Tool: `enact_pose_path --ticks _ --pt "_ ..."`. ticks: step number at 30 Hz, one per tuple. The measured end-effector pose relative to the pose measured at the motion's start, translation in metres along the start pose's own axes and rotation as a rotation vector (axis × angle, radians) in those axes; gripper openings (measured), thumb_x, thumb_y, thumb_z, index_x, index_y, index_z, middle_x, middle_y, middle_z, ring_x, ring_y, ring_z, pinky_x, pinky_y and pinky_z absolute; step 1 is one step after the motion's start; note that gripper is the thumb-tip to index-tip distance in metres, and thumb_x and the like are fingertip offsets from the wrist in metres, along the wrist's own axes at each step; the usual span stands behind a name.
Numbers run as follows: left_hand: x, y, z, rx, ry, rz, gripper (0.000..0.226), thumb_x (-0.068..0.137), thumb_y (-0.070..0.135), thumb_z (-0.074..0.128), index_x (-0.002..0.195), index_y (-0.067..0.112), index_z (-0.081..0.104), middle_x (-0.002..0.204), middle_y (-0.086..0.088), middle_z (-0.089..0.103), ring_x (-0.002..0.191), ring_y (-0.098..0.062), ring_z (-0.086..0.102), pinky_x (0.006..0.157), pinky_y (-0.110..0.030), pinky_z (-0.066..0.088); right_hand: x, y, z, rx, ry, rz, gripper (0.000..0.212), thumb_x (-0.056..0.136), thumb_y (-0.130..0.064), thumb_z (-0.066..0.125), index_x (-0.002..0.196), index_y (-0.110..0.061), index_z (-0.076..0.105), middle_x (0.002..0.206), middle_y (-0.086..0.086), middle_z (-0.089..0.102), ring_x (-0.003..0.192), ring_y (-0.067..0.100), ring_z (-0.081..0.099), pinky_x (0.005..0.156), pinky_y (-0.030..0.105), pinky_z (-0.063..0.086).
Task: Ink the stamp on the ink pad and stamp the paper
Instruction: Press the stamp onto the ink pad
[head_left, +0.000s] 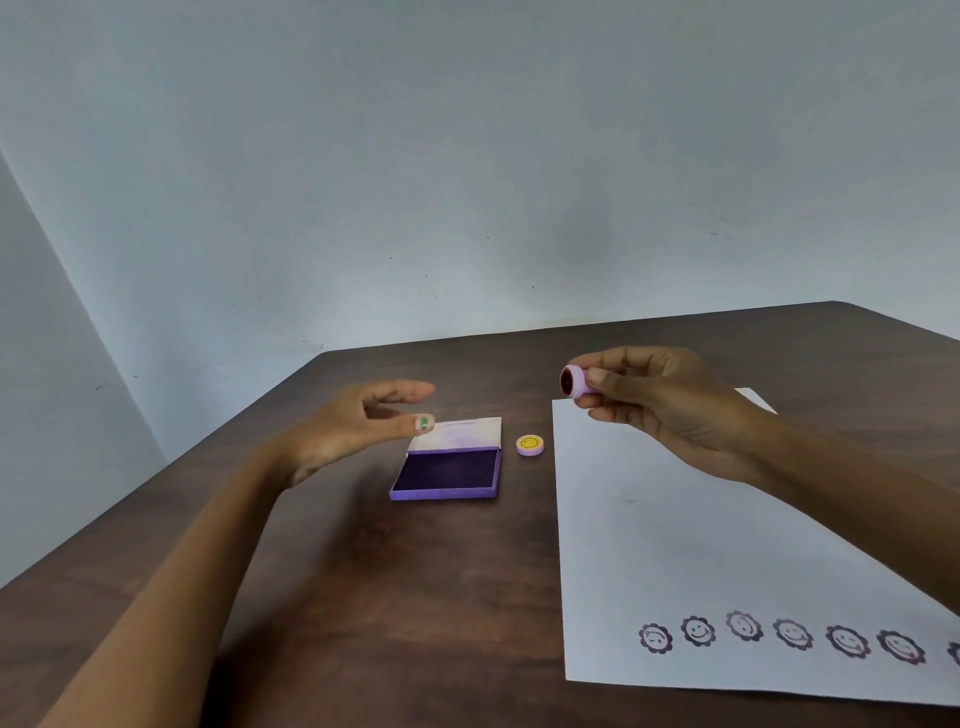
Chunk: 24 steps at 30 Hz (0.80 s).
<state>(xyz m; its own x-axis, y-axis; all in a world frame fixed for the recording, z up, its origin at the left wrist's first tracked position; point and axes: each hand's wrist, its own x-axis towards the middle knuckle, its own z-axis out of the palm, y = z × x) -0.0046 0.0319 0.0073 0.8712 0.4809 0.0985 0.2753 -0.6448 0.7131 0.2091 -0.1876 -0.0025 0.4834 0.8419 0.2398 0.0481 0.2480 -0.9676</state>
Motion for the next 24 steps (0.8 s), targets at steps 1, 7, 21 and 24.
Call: enact_pose_path --ticks 1,7,21,24 --pt "-0.002 -0.005 -0.001 -0.019 -0.028 -0.008 0.051 0.065 0.05 0.067 0.115 0.047 0.056 0.121 0.023 0.057 0.11 0.007 0.054 0.087 -0.012 0.043 0.0 0.0 0.003 -0.084 -0.017 -0.012 0.018 0.082 -0.009 0.062 0.099 -0.011 0.069 0.089 0.007 0.073 0.071 0.01 0.068 0.065 0.018 0.057" --pt "-0.002 -0.012 -0.007 0.06 -0.2 -0.095 0.064 0.061 0.046 0.076 0.12 0.046 0.053 0.127 0.021 0.054 0.118 -0.002 0.051 0.09 -0.019 0.043 0.006 -0.003 0.035 -0.404 -0.103 -0.04 0.017 0.077 -0.011 0.071 0.094 -0.009 0.07 0.085 0.009 0.073 0.066 0.011 0.068 0.056 0.016 0.053" --pt "-0.006 -0.018 -0.015 0.257 -0.191 -0.215 0.065 0.062 0.039 0.085 0.121 0.036 0.057 0.126 0.015 0.057 0.119 -0.005 0.05 0.092 -0.024 0.035 0.048 0.008 0.117 -0.961 -0.325 -0.245 0.031 0.08 -0.011 0.067 0.111 -0.007 0.067 0.115 0.01 0.069 0.097 0.017 0.064 0.076 0.02 0.046" --pt "-0.005 -0.019 -0.015 0.263 -0.195 -0.223 0.065 0.062 0.039 0.085 0.12 0.036 0.057 0.127 0.014 0.057 0.119 -0.006 0.049 0.094 -0.025 0.034 0.054 0.013 0.128 -1.007 -0.349 -0.255 0.031 0.081 -0.01 0.066 0.111 -0.007 0.067 0.116 0.011 0.068 0.1 0.02 0.063 0.073 0.017 0.043"
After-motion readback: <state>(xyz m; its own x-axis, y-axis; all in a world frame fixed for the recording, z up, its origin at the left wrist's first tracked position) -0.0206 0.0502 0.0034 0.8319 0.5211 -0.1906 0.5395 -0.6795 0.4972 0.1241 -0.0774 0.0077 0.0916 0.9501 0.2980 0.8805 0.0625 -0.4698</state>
